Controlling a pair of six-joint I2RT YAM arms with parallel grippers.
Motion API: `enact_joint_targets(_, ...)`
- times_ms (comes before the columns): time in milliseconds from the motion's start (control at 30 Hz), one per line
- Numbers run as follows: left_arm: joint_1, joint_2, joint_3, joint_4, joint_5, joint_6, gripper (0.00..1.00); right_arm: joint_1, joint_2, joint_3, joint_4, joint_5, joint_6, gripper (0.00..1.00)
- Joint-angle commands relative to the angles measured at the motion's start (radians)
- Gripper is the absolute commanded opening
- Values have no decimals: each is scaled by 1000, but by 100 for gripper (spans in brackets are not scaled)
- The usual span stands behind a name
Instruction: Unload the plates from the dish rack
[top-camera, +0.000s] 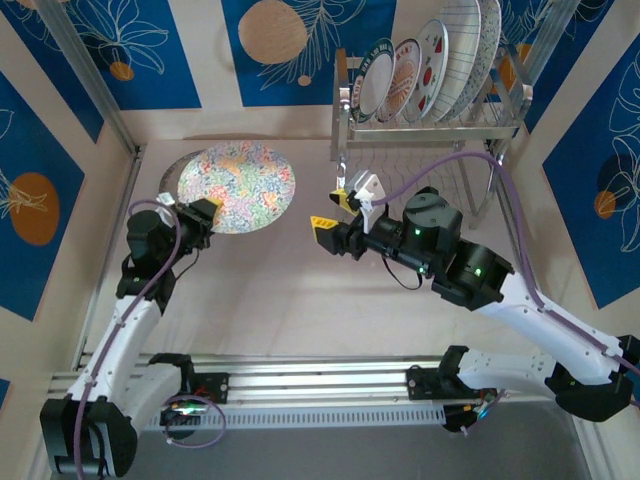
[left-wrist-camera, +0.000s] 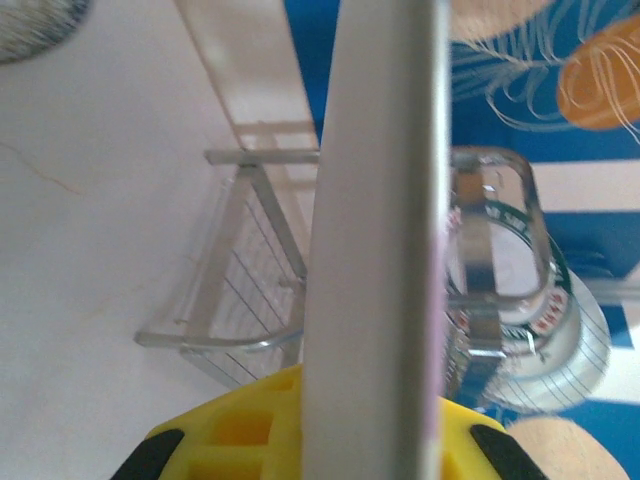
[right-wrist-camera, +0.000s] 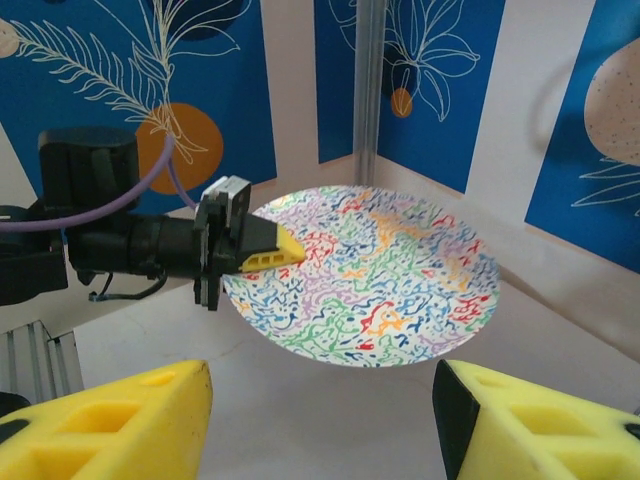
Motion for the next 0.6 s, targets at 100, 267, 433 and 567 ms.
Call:
enact_joint_targets(100,61,-7,-53,68,-114,41,8,11,-21,-4,28,20,-13,62)
enact_joint_targets(267,94,51,-77,105,-167,64,8,15,-29,-9,23,2,-12,62)
enact_joint_targets(433,139,163,-64,175,-177,88,8,15,-23,-15,26,-2,-1,62)
enact_joint_targets(567,162,269,-41,256,-179,102,9,18,-18,-14,40,13,5,62)
